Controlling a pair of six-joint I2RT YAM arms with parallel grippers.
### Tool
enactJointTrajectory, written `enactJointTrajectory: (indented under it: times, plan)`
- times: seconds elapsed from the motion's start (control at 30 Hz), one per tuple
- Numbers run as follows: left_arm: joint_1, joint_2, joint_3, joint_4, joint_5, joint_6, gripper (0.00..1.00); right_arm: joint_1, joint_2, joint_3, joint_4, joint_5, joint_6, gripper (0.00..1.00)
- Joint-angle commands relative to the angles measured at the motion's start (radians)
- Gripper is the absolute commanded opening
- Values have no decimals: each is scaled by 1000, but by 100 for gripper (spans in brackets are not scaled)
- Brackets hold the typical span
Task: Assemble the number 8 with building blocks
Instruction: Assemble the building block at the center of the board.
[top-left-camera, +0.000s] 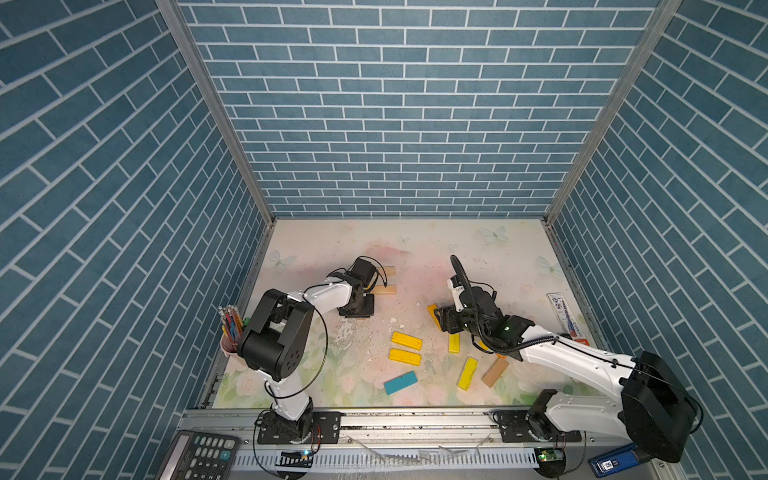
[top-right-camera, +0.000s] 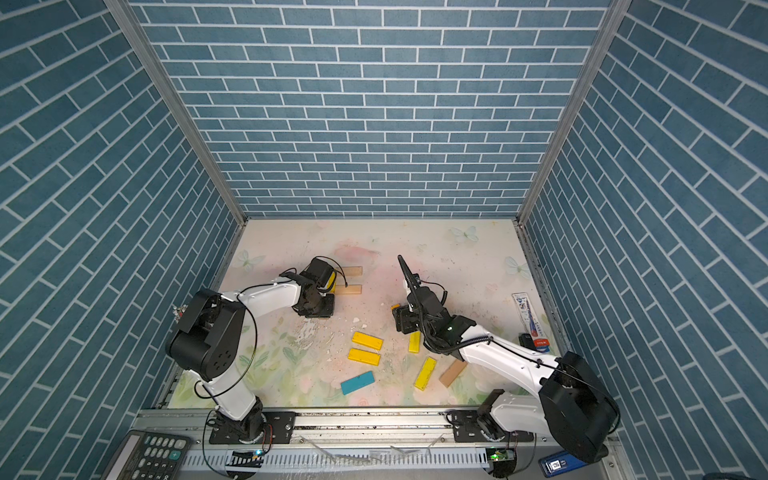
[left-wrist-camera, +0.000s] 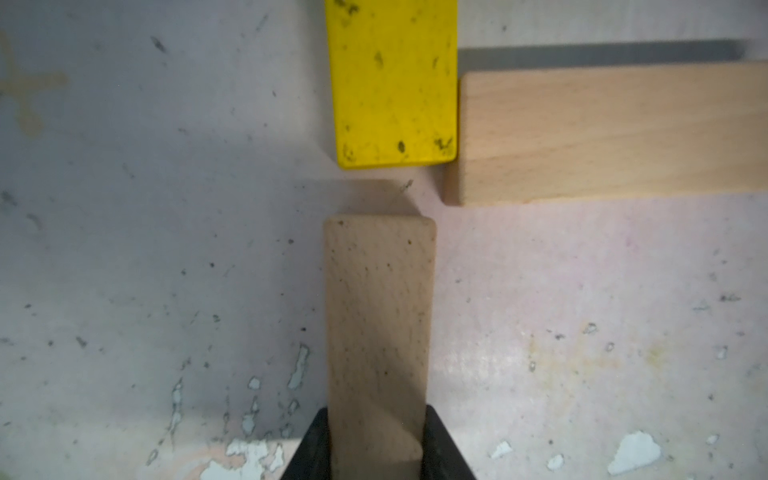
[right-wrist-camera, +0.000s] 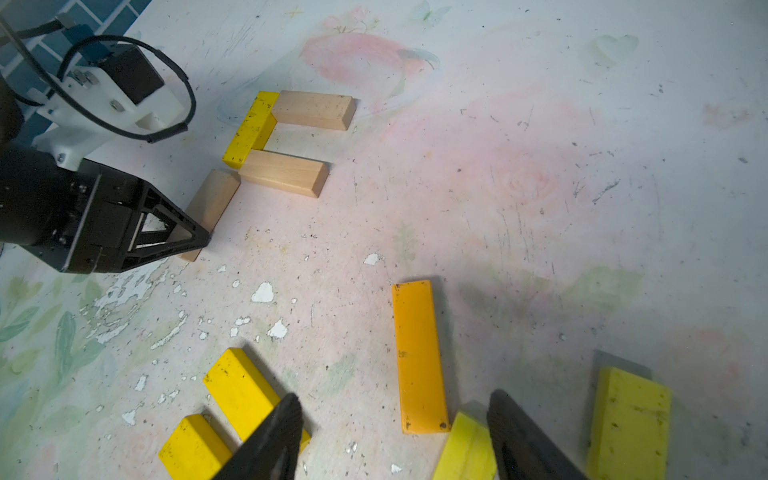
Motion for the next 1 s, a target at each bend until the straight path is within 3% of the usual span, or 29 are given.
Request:
enactJointTrajectory:
  times: [0.0,0.97]
  plan:
    - [7,49,-2,-21,19,7,35,4,-16,-3,-8,22,23,72]
    - [7,103,42,-14,18,-34,38,4,-26,-26,0,37,28,72]
